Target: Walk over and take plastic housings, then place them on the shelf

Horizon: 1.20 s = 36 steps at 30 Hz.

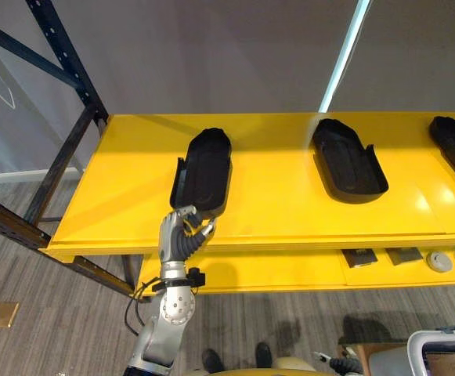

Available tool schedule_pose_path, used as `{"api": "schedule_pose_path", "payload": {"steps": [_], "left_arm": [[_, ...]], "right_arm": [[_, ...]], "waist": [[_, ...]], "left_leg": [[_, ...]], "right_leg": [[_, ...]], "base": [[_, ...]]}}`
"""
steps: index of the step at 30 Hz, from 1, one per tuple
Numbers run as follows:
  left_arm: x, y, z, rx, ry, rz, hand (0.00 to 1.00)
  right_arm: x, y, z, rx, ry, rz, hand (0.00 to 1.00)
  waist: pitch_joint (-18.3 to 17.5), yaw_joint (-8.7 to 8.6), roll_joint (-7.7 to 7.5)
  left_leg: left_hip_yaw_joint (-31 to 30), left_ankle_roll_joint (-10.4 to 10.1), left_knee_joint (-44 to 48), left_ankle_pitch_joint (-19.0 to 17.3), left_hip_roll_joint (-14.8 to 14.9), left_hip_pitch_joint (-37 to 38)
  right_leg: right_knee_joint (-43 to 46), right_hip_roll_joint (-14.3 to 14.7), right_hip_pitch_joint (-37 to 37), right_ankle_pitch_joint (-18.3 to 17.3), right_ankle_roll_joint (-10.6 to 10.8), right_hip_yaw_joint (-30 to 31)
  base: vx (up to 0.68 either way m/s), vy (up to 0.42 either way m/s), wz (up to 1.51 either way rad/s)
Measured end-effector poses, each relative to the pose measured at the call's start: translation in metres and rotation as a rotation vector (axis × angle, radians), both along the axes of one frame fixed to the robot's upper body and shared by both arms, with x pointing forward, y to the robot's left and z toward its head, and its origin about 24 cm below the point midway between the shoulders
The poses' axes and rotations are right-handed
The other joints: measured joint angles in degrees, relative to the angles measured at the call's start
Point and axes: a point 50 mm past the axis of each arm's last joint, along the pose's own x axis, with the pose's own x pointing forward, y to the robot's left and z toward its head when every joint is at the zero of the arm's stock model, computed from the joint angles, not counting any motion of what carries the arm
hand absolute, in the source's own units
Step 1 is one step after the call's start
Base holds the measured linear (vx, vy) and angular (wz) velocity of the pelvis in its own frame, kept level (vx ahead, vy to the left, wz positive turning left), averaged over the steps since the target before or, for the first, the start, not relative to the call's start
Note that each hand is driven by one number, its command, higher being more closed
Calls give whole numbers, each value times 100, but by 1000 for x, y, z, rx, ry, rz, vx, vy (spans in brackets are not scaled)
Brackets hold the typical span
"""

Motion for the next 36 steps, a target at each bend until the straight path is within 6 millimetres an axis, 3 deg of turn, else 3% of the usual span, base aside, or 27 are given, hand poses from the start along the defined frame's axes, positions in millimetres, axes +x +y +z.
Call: {"api": "schedule_pose_path", "payload": {"steps": [8,15,21,36], "left_arm": [[-2,9,-30,81,138,1,100],[-1,11,-32,175,137,3,100],[6,12,-38,222,172,12,100],[19,7,-31,259,175,-25,100]], "right_arm": [[-1,4,-1,8,11,10,0],[-1,4,-1,4,14,27,0],[0,0,0,-9,12,31,0],[2,1,-1,-7,18,52,0]], "waist": [[-69,-7,-112],[-94,-14,-124],[-159,-28,-5],[-166,-34,-43]], "left_leg": [[6,55,2,-7,-63,-21],[51,53,3,-8,-47,15],[106,51,1,-5,-37,10],[139,28,1,-26,-83,-164]], "right_leg": [[-94,-62,18,11,-7,-5],[-192,-45,104,27,-28,-8],[-196,-33,71,68,-49,46],[-178,-75,-149,129,46,134]], "base": [[20,-2,0],[31,-39,0],[-47,-36,-5],[-30,-8,-2]]}}
